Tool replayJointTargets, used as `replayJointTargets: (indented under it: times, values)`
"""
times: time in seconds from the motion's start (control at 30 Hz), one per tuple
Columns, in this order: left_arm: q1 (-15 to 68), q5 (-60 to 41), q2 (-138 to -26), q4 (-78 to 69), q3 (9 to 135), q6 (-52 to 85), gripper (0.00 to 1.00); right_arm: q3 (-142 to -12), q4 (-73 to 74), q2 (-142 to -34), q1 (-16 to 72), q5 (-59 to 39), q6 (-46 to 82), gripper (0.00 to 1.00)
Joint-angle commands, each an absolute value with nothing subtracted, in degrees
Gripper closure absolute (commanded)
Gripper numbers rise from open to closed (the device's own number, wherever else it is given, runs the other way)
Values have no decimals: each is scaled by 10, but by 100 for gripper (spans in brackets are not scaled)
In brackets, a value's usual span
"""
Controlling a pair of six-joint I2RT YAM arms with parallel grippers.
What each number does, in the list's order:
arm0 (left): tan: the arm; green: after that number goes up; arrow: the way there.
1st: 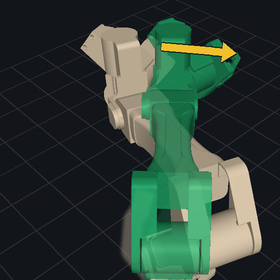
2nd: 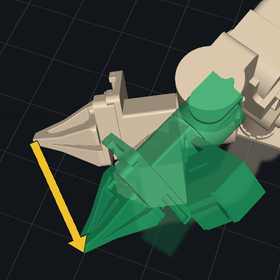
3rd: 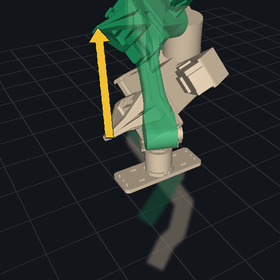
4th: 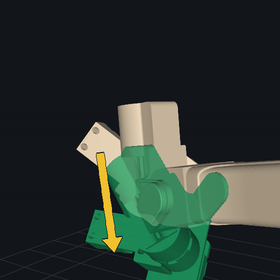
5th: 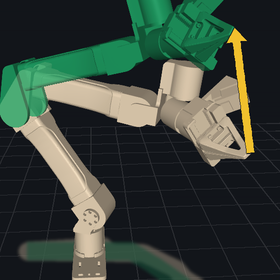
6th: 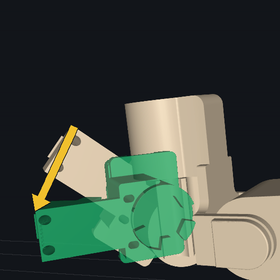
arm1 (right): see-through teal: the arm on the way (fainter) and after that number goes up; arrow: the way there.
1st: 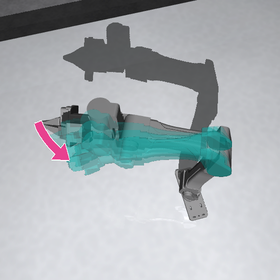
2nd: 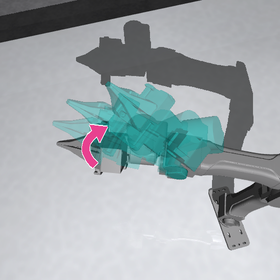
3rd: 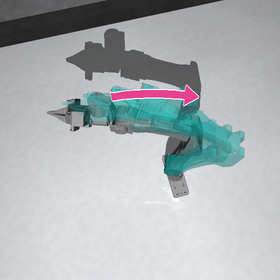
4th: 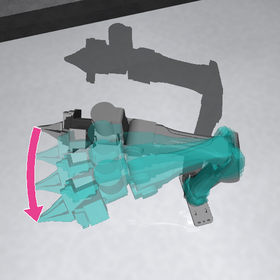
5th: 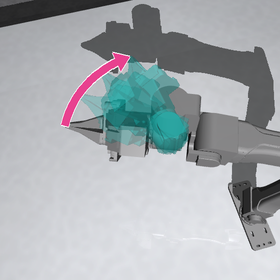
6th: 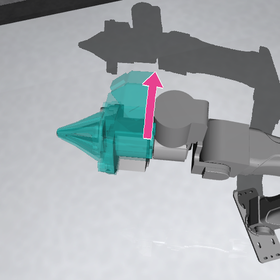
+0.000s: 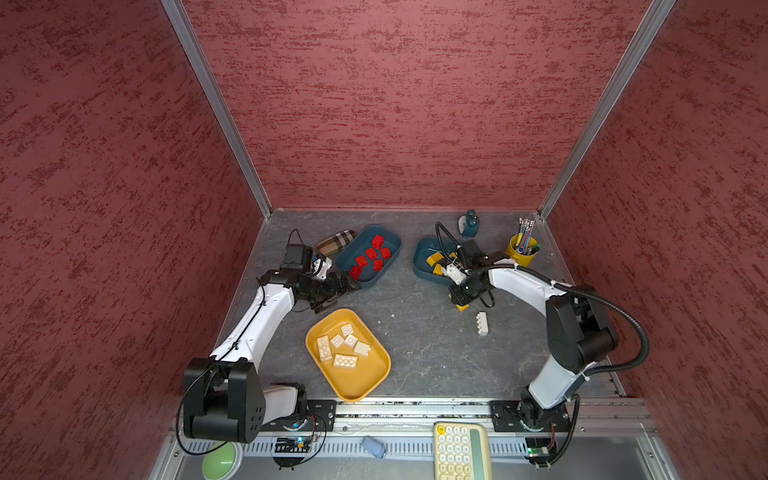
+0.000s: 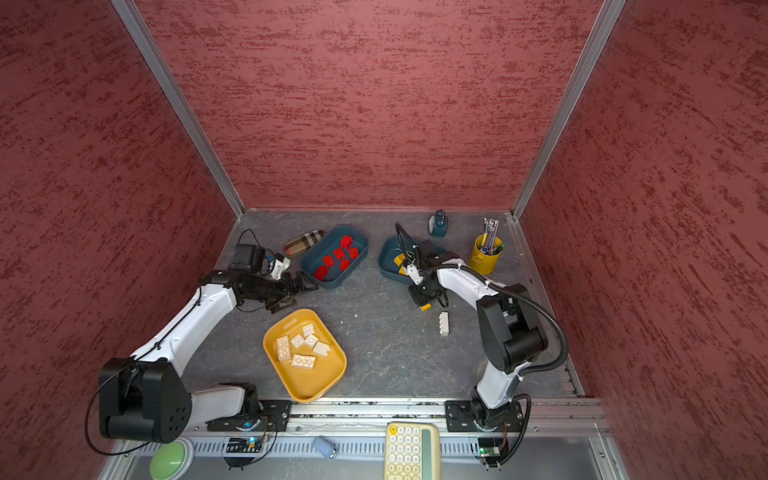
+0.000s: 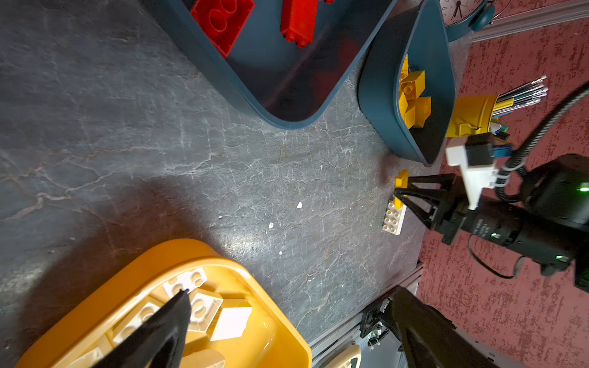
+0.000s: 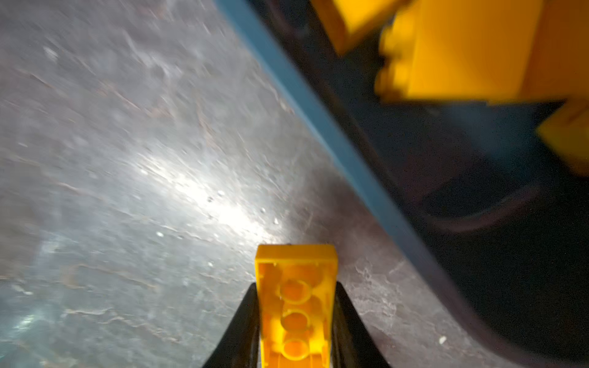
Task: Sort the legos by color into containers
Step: 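Grasp a yellow 2x4 brick with the right gripper and drop it in the tub, then lower the right gripper to the last white 2x4 brick and grasp it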
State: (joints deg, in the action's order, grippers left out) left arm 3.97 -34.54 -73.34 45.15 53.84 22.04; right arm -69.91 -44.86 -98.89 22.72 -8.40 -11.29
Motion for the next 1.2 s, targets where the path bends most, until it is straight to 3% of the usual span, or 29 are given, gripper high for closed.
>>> replayJointTargets:
  times: [0.0, 0.5, 0.57, 0.6, 0.7, 0.8, 1.17]
  values:
    - [47, -346, -723, 456, 559, 211, 1, -774, -446, -982, 233, -143, -106, 76]
    - [54, -345, -725, 457, 570, 216, 1, -1106, -467, -1268, 203, -82, -94, 75]
    - [54, -345, -730, 459, 573, 215, 1, -1118, -468, -1279, 202, -81, -86, 68]
    - [54, -345, -732, 461, 575, 214, 1, -1117, -468, -1279, 202, -82, -82, 58]
    - [54, -343, -732, 464, 579, 212, 1, -1090, -459, -1252, 203, -82, -75, 40]
    - [54, -342, -731, 467, 581, 211, 1, -1028, -448, -1187, 203, -103, -76, 31]
    - [59, -351, -727, 462, 579, 212, 1, -729, -476, -901, 203, -49, -117, 24]
